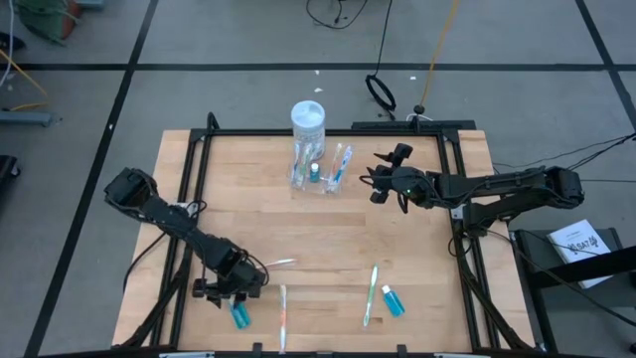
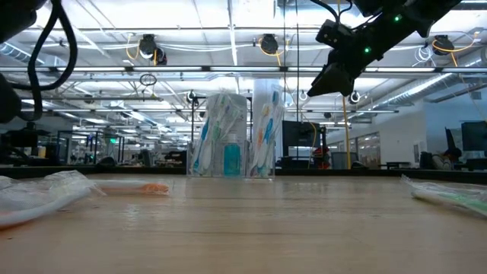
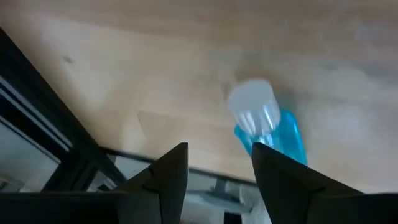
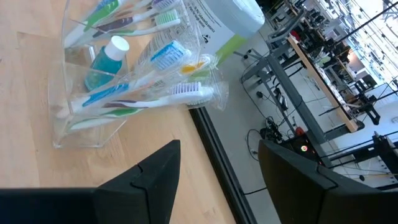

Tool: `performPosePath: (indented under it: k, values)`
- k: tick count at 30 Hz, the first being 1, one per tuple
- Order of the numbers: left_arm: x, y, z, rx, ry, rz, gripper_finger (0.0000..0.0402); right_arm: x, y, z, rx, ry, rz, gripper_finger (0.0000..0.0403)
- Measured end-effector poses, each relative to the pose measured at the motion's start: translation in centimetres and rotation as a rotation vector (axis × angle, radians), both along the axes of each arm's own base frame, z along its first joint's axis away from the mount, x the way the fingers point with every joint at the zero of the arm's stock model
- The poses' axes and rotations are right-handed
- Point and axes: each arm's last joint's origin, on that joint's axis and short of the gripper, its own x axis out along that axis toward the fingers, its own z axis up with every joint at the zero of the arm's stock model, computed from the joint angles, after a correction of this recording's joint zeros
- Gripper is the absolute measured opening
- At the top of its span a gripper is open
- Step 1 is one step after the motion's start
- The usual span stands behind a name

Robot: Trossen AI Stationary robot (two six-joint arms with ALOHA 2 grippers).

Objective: Pick & Place toothbrushing station
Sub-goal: Put the blue mouthwash bottle into the transparent organizer

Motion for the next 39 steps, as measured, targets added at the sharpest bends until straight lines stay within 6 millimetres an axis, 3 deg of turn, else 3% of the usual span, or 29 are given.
performPosePath:
  k: [25, 35, 39]
  values:
    - [0.6, 0.9, -0.4, 0.130, -0.070, 0.061, 0.0184, 0.0, 0.0, 0.0, 0.000, 0.000, 0.000, 0.0208]
    - [1.2, 0.5, -2.0, 0.070, -0.113, -0.075, 0.0180, 0.0, 0.0, 0.0, 0.000, 0.000, 0.000, 0.0208]
    - [1.6, 0.8, -2.3, 0.050, -0.157, -0.145, 0.0144, 0.0, 0.0, 0.0, 0.000, 0.001, 0.000, 0.0208]
